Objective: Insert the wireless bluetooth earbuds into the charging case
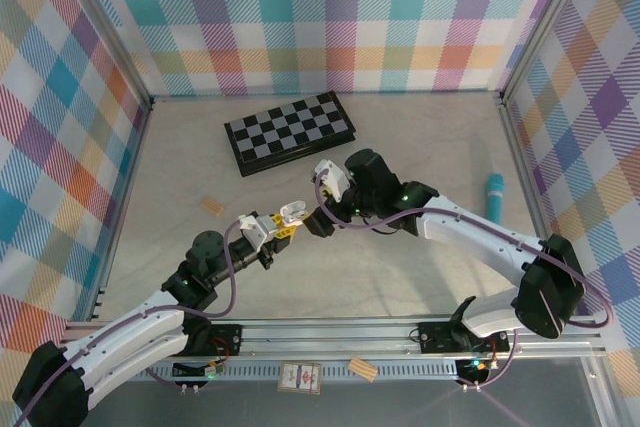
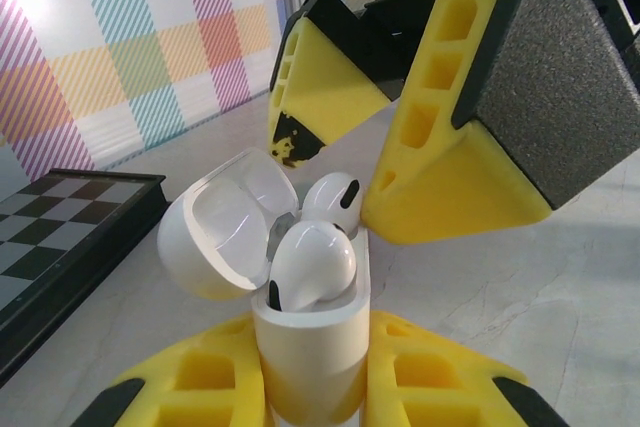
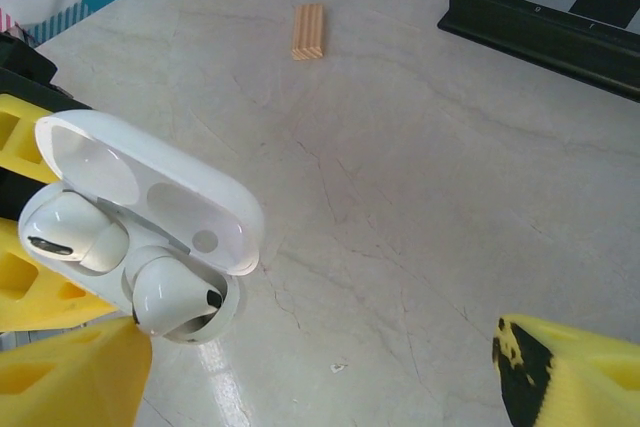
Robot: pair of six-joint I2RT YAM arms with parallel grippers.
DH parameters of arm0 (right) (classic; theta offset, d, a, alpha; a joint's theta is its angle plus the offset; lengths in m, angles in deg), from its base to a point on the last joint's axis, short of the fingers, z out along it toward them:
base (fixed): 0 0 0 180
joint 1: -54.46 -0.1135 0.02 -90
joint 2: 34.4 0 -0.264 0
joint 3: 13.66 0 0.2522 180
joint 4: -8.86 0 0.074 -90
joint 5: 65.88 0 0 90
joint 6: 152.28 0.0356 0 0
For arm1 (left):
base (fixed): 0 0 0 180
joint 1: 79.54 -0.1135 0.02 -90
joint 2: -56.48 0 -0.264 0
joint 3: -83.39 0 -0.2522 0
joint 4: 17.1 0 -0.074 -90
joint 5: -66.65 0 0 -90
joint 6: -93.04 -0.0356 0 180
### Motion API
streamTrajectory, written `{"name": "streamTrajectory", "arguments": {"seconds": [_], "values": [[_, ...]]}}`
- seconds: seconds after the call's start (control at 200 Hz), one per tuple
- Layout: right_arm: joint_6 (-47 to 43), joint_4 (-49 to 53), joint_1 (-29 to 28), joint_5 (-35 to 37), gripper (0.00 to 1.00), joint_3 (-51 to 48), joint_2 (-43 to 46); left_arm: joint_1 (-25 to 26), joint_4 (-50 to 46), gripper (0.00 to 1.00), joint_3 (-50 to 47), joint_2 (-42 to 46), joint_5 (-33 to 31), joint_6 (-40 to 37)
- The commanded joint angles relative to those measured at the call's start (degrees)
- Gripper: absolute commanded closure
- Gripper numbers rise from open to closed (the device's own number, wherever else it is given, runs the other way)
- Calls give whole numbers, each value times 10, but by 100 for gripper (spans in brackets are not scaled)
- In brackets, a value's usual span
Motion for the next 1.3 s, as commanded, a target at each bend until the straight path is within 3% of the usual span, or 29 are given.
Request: {"name": "streamTrajectory", "arguments": {"seconds": [0.0,0.425,0.595,0.825,1.165,1.295], "values": [[1,6,-1,19,12,-5,12,-1,20,89,-6,11,3,6],[6,-6,6,-22,12,-12,58,-2,14,88,-11,23,4,4],[32,-16,6,-45,12,11,30,-2,21,88,-10,20,11,5],[50,11,6,-5,15,41,-27,-2,27,88,-12,20,18,5],[106,-61,13,-71,12,16,26,-2,30,88,-13,10,21,-9],[135,-46,17,-52,14,46,-1,-2,31,88,-11,6,30,-17]]}}
